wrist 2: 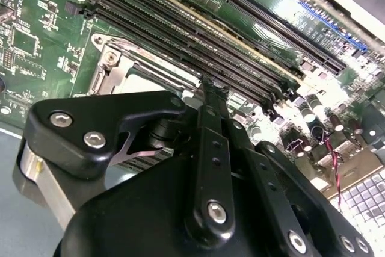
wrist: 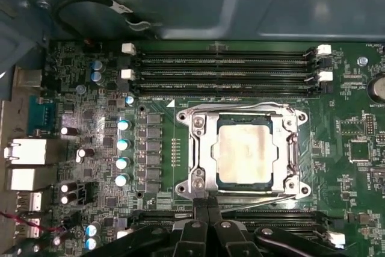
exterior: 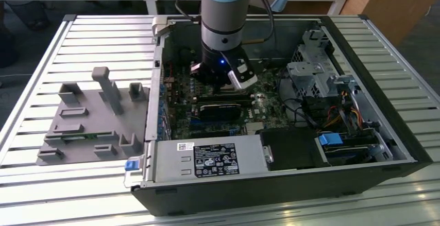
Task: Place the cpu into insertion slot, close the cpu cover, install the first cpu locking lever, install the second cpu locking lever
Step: 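Install the second cpu locking lever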
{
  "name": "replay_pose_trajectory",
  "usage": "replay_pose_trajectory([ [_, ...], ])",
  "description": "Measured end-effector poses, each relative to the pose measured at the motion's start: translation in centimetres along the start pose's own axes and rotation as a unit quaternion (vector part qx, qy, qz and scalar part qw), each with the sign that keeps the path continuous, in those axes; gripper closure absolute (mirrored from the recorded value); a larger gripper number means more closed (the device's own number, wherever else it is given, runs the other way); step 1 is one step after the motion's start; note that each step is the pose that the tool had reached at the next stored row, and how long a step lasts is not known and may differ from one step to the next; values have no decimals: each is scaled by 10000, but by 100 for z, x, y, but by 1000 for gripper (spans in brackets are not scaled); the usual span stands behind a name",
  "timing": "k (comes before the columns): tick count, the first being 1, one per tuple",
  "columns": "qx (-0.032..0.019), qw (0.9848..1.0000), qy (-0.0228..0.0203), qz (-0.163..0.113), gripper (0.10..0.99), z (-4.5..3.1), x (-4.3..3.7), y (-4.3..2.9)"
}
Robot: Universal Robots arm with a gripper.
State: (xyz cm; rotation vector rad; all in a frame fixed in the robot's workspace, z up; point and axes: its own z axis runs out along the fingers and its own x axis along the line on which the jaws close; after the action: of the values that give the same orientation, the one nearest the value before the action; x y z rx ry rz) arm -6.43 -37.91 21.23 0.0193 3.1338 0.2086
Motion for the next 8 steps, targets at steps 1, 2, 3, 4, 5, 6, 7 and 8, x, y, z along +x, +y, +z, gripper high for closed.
replay_pose_trajectory([
  [1,-16,10000,0,0,980,1,6,-9],
  [2,-28,10000,0,-2,980,1,11,-20],
  [3,-39,10000,1,-3,980,3,16,-30],
  [4,-52,10000,2,-5,980,8,20,-35],
  [5,-70,10000,2,-8,980,14,23,-38],
  [6,-94,10000,2,-10,980,20,29,-41],
  [7,-115,9999,3,-12,980,27,33,-43],
  [8,-128,9999,3,-14,980,37,35,-43],
])
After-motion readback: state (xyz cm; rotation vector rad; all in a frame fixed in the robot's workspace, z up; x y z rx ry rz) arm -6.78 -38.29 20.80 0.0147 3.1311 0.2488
